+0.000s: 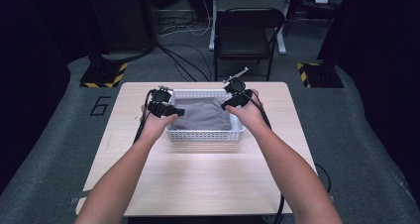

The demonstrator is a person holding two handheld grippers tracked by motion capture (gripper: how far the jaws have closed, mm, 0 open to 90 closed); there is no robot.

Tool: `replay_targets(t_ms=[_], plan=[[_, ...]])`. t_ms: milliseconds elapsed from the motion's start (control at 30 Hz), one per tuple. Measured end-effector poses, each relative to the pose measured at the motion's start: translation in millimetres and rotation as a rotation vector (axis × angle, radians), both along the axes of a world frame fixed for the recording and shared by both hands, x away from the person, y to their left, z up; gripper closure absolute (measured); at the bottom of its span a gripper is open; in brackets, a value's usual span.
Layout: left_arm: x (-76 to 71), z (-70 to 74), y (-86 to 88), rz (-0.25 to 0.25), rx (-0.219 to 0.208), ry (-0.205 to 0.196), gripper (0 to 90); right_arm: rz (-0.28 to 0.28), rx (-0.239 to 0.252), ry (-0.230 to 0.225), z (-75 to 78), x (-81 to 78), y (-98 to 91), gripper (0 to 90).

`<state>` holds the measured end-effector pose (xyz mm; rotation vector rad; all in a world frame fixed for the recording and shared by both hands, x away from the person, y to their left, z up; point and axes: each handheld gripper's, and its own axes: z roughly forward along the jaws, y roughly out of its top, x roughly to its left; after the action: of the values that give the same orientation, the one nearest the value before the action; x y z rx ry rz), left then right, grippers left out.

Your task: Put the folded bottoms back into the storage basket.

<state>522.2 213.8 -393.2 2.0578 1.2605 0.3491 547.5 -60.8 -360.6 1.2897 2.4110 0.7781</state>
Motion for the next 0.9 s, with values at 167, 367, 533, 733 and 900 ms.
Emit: replay_targets(t_ms=[167, 367, 533, 733, 900], plan=[[-13.4, 0.5, 4.9, -0.012, -0.014, 0.004, 45.9, 0.037, 0.005, -0.001, -1.3, -12.3, -2.5, 49.9], [-27.6, 4.1, 10.2, -0.044, -0.015, -0.019, 45.7, 0.078, 0.014, 0.008, -7.3, -31.0, 0.6, 49.2], [-43.9, 4.3, 13.5, -0.066, -0.022, -0.023, 45.7, 0.127, 0.011, 0.005, -11.1, -45.7, 2.6, 49.0], [-66.0, 0.7, 16.7, -0.12, -0.017, -0.023, 45.6, 0.172, 0.004, 0.022, -13.5, -65.0, 1.3, 48.4], [-80.9, -8.7, 19.2, -0.14, -0.01, -0.014, 45.5, 0.206, 0.02, 0.023, -20.6, -82.3, -5.3, 49.1]])
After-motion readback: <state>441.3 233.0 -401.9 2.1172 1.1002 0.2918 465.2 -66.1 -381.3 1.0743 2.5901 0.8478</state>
